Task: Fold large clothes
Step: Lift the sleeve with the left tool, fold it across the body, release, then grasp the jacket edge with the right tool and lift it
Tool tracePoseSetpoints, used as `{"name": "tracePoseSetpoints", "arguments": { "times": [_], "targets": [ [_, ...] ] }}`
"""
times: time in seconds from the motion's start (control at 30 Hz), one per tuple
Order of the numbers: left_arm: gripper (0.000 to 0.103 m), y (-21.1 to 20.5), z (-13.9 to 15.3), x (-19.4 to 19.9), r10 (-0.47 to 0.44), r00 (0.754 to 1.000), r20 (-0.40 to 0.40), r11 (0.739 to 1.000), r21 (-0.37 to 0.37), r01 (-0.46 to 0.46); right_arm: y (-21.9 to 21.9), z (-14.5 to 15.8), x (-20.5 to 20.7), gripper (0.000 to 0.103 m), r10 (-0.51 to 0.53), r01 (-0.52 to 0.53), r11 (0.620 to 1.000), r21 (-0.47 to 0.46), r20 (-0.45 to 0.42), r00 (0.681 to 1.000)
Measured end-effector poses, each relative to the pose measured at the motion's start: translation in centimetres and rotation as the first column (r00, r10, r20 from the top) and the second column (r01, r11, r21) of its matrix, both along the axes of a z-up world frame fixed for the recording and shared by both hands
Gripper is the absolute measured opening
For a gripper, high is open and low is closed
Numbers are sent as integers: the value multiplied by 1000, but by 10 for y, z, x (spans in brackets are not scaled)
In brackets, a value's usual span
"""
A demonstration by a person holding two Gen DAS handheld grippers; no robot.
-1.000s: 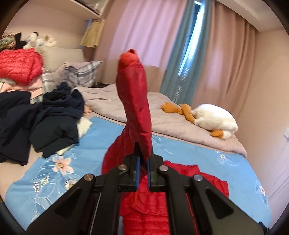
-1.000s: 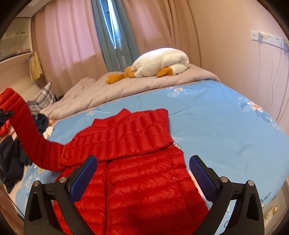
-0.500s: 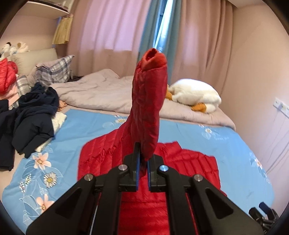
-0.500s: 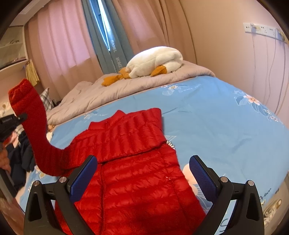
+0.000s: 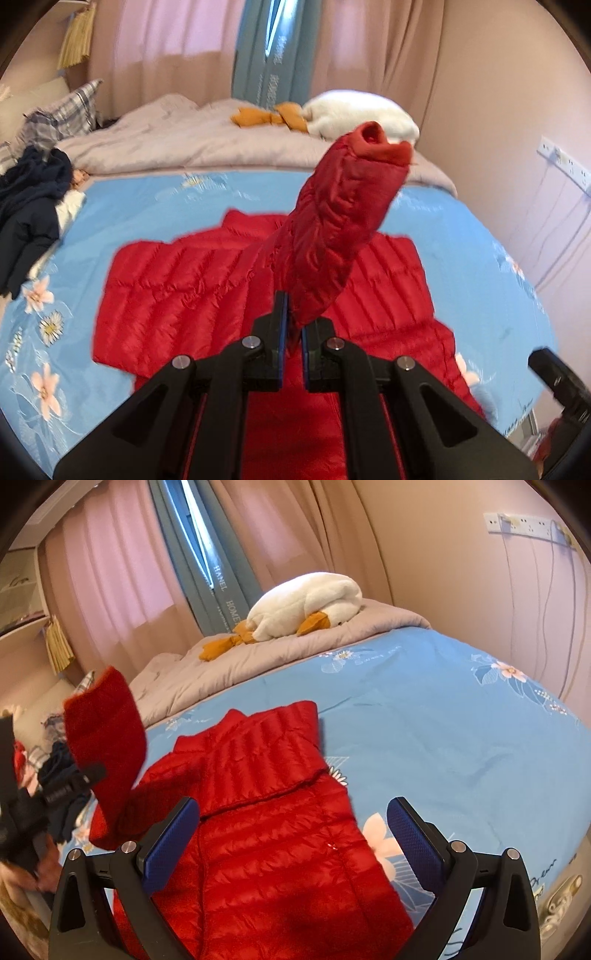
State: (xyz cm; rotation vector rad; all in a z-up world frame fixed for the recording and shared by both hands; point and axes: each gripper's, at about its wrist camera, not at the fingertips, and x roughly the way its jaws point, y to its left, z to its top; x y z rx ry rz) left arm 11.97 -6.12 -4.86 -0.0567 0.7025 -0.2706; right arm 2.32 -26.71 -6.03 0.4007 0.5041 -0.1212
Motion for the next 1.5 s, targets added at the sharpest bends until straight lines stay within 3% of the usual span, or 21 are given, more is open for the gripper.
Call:
{"name": "tracePoseSetpoints", "arguments": {
  "times": [0.37,0.6,0.7,0.77,0.83,0.97,1.13,1.27,1.4,1.5],
  "targets": [
    [8,-38,-77,-5,-88,980,-180,994,52,98,-4,-24,20,101,77,-70,992,104,-65,995],
    [11,-39,-95,-9,-103,965,-240,994,13,110,-3,-42,32,95,121,-101,982,159,-122,985],
    [30,-35,-89,-17,-124,962,-243,992,2,128,0,-50,38,89,161,-128,970,208,-147,976],
    [60,-30,-84,-23,-119,965,-235,993,-3,122,4,-57,42,84,195,-152,958,241,-164,967],
    [78,-21,-78,-28,-107,965,-238,994,-27,104,9,-61,46,81,215,-168,953,251,-175,961],
    [84,3,-68,-35,-65,965,-256,996,-72,48,19,-66,54,75,248,-195,946,260,-193,949],
    [93,41,-53,-45,74,970,-233,996,-30,-83,25,-68,71,71,271,-216,944,248,-214,939],
    [101,70,-46,-51,179,957,-228,983,-6,-186,35,-67,85,67,275,-233,954,191,-236,932],
    [101,92,-41,-58,253,944,-211,966,13,-257,46,-70,100,65,292,-260,954,149,-261,920],
    [102,108,-38,-63,287,935,-210,956,-3,-294,53,-73,107,58,291,-271,956,108,-286,913]
  ]
}}
